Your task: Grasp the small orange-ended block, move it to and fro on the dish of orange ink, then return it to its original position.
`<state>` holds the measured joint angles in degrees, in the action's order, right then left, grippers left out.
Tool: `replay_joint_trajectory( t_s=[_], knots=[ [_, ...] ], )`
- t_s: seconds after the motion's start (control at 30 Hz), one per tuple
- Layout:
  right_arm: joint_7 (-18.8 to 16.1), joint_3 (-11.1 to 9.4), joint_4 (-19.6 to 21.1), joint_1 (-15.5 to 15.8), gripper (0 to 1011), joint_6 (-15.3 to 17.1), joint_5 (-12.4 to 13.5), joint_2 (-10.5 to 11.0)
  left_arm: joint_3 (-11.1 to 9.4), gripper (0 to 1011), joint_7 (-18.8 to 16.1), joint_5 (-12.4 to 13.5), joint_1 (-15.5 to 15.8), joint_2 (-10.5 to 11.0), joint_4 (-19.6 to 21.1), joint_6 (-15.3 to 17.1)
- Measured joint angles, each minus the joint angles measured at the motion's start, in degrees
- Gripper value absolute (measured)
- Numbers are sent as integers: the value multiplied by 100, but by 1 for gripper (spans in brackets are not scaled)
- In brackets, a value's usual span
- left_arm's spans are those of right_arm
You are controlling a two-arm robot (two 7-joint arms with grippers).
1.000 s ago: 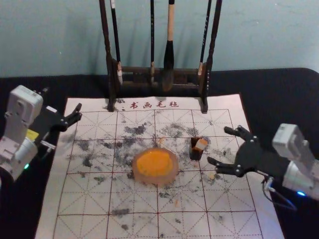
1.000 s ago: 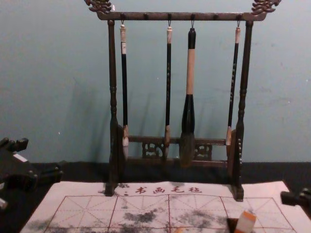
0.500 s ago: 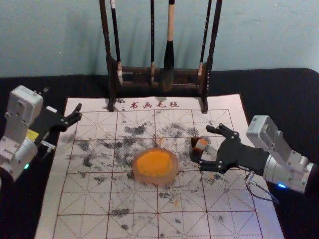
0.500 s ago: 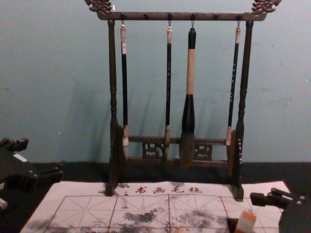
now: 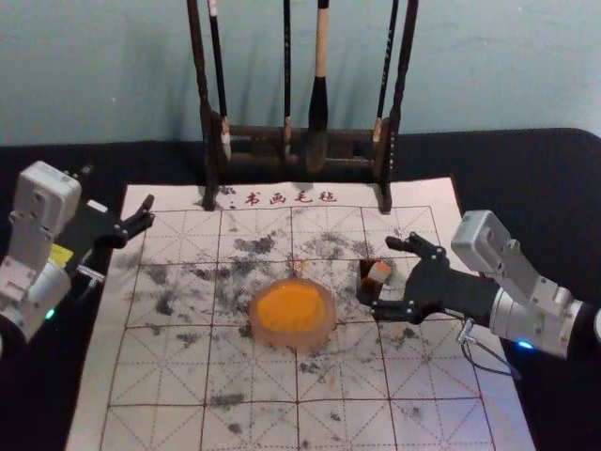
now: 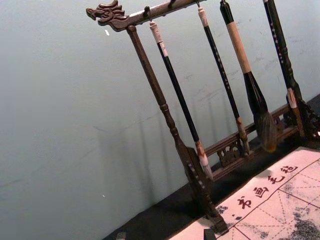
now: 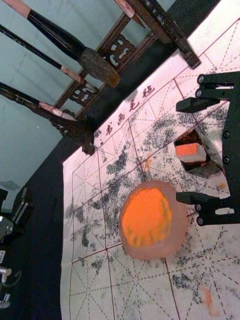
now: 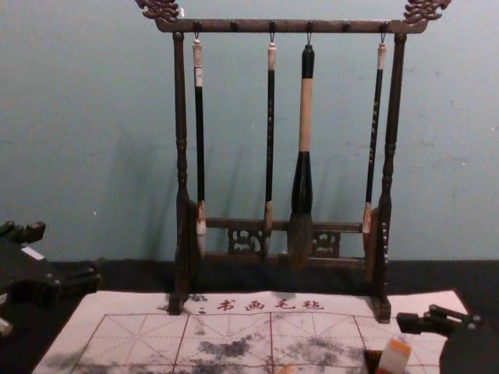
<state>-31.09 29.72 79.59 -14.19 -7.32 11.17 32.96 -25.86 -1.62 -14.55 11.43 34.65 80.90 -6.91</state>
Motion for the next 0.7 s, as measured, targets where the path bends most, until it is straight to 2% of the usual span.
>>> replay_joint_trajectory(
  t_s=[0.3, 0.7],
  knots=[
    [-77, -114, 26, 0, 1003, 126, -19, -78, 0, 1001, 0, 0, 0, 0, 0, 0],
    [-69, -104, 31, 0, 1002, 120, -19, -69, 0, 1001, 0, 0, 0, 0, 0, 0]
  ],
)
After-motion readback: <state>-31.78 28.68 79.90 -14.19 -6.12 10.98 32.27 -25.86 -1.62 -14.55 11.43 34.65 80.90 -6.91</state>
